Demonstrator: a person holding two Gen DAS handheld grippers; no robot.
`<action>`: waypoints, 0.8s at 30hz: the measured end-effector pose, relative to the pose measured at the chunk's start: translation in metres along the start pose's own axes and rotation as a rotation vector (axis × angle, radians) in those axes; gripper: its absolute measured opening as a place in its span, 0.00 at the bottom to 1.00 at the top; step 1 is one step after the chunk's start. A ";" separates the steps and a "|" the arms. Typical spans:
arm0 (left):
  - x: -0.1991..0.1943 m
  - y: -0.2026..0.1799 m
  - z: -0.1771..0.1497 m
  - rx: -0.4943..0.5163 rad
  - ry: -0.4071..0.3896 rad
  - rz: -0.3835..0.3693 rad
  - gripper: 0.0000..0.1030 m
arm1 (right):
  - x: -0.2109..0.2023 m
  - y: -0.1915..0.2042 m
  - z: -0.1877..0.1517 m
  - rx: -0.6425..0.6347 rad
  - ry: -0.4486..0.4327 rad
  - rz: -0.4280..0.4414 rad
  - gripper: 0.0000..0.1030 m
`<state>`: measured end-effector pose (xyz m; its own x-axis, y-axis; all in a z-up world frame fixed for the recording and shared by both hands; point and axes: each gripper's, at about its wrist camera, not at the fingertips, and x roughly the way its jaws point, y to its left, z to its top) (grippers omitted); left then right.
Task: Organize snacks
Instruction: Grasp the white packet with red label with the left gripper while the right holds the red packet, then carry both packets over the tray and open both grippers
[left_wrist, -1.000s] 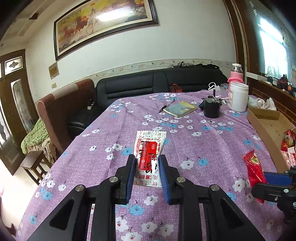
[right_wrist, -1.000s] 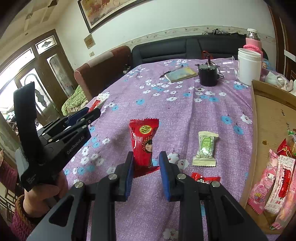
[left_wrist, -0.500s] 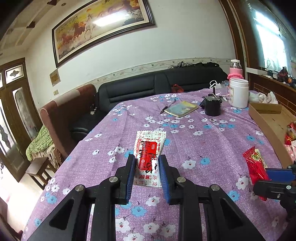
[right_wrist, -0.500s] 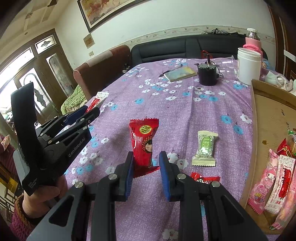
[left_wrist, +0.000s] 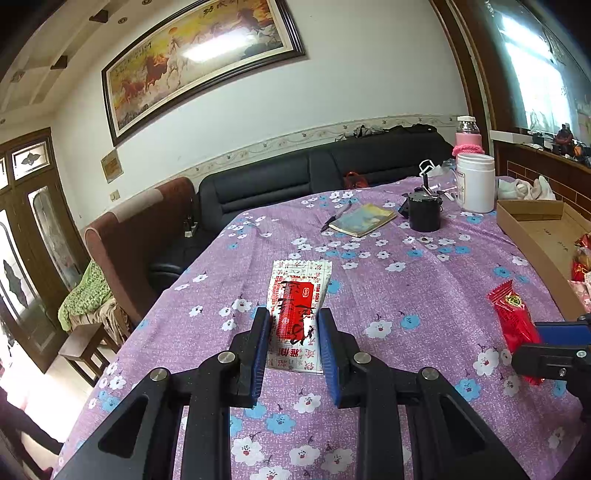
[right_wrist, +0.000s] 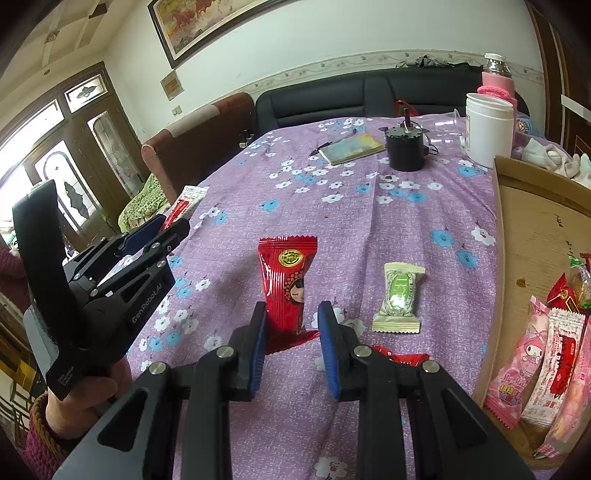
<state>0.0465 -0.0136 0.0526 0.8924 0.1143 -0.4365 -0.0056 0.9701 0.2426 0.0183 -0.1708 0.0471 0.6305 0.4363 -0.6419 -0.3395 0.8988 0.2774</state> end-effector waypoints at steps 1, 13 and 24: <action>0.000 0.000 0.000 0.001 0.000 -0.001 0.27 | 0.000 0.000 0.000 0.002 -0.001 -0.001 0.25; -0.001 -0.002 0.000 0.012 -0.007 0.009 0.27 | -0.005 -0.007 0.004 0.023 -0.018 -0.010 0.25; -0.003 -0.004 0.000 0.028 -0.019 0.024 0.27 | -0.013 -0.023 0.009 0.069 -0.044 -0.027 0.25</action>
<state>0.0433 -0.0177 0.0527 0.9006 0.1326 -0.4139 -0.0143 0.9608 0.2767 0.0240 -0.1964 0.0558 0.6698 0.4116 -0.6180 -0.2734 0.9106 0.3101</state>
